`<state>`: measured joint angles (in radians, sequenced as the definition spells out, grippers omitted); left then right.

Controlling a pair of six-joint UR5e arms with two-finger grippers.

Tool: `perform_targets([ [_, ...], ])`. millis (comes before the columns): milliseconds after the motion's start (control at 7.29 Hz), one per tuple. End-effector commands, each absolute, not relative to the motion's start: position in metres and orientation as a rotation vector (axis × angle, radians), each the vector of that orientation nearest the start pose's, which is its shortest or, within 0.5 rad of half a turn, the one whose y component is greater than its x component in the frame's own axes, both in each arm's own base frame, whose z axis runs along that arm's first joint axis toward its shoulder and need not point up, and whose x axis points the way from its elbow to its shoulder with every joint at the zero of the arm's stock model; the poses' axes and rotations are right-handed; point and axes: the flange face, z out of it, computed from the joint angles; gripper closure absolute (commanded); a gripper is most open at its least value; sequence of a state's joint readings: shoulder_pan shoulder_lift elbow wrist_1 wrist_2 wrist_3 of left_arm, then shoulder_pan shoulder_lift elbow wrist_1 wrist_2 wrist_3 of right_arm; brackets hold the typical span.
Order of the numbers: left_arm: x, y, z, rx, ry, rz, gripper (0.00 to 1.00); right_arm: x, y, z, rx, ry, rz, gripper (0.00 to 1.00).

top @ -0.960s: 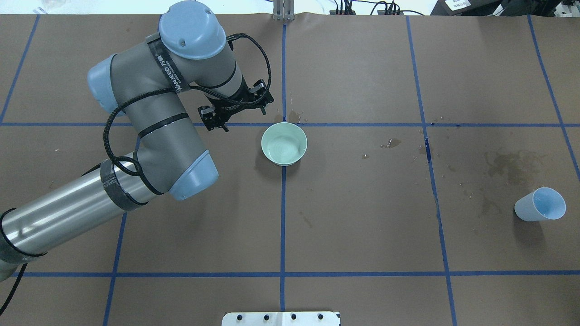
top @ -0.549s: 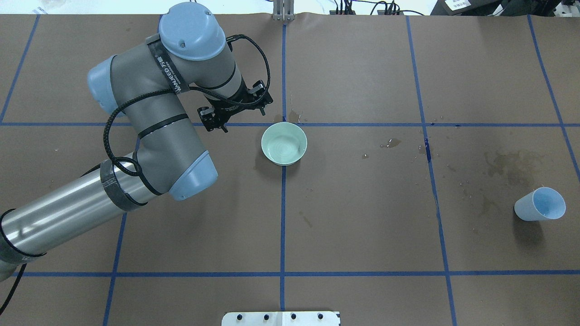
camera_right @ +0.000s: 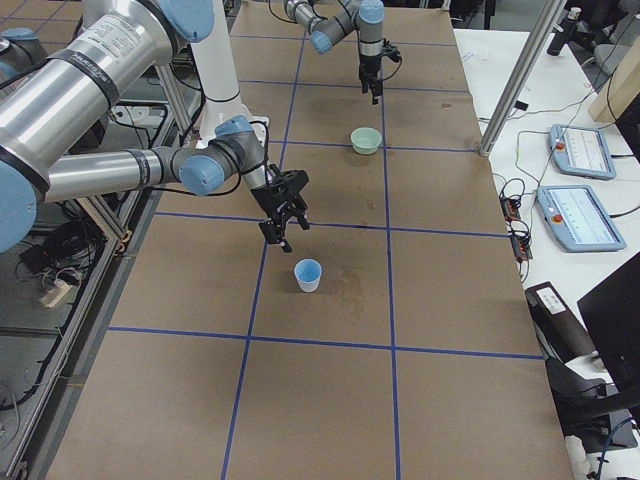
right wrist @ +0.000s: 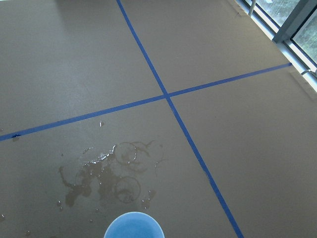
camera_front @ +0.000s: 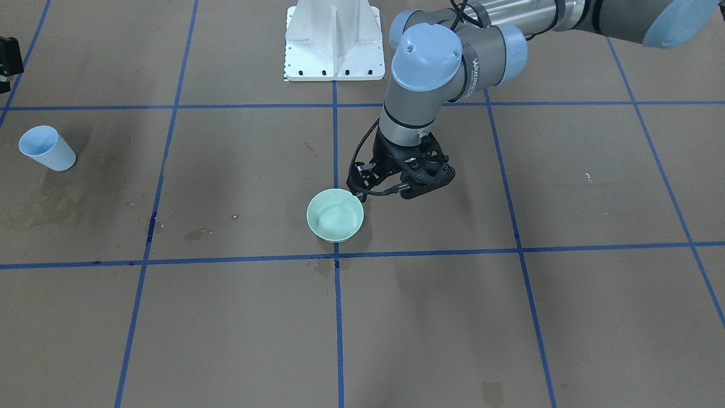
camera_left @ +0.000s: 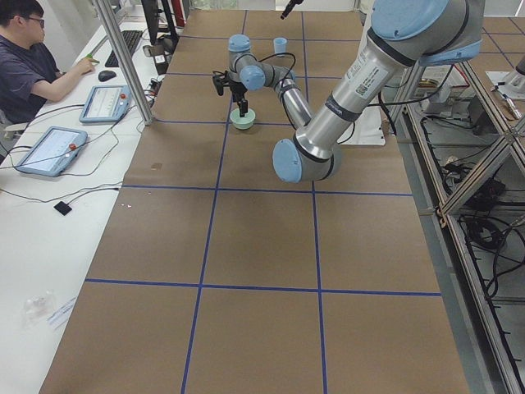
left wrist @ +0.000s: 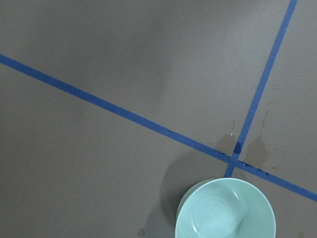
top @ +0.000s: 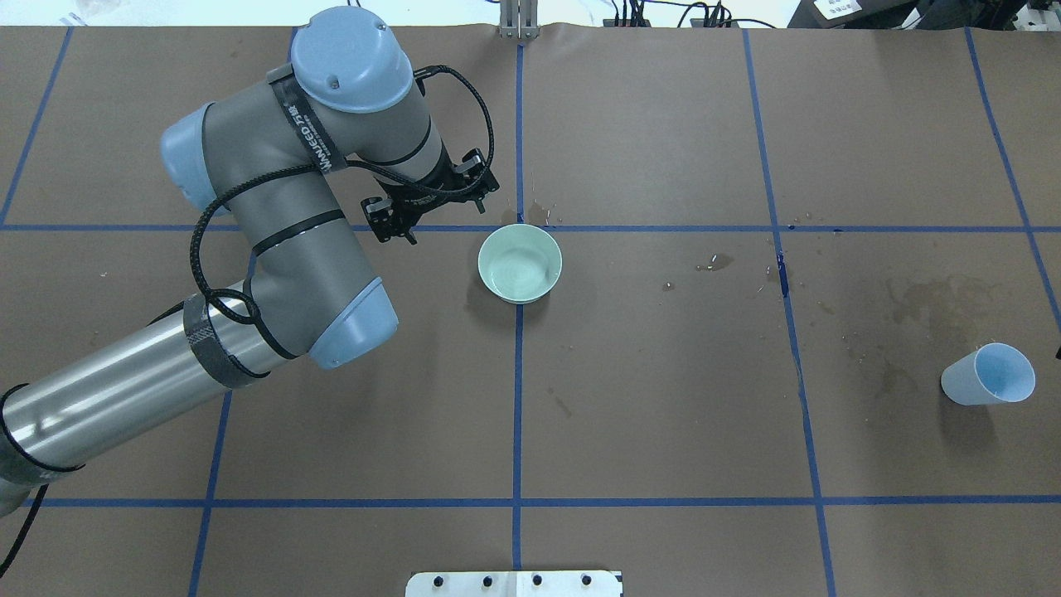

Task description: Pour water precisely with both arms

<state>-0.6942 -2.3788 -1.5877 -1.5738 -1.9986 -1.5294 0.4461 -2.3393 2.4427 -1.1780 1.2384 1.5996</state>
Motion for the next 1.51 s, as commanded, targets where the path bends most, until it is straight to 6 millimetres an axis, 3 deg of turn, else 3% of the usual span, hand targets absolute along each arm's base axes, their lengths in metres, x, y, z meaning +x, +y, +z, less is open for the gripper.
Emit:
perform_targets([
  [0, 0.485, -0.523, 0.163, -0.088, 0.904, -0.432, 0.0, -0.171, -0.223, 0.474, 0.52, -0.37, 0.536, 0.0],
  [274, 0.484, -0.523, 0.163, -0.088, 0.906, -0.432, 0.0, -0.202, -0.199, 0.486, 0.564, -0.331, 0.556, 0.0],
  [549, 0.484, -0.523, 0.162, -0.087, 0.907, -0.432, 0.0, -0.264, -0.178, 0.477, 0.632, -0.329, 0.564, 0.01],
  [686, 0.484, -0.523, 0.164, -0.088, 0.904, -0.433, 0.0, -0.283, -0.17, 0.482, 0.648, -0.333, 0.57, 0.01],
  [823, 0.484, -0.523, 0.165, -0.088, 0.903, -0.432, 0.0, -0.293, -0.168, 0.505, 0.68, -0.32, 0.58, 0.01],
  [1235, 0.485, -0.521, 0.166, -0.09, 0.903, -0.429, 0.0, -0.303, -0.169, 0.536, 0.718, -0.299, 0.61, 0.01],
  [1372, 0.485, -0.521, 0.165, -0.09, 0.903, -0.429, 0.0, -0.303, -0.169, 0.556, 0.741, -0.278, 0.622, 0.01],
])
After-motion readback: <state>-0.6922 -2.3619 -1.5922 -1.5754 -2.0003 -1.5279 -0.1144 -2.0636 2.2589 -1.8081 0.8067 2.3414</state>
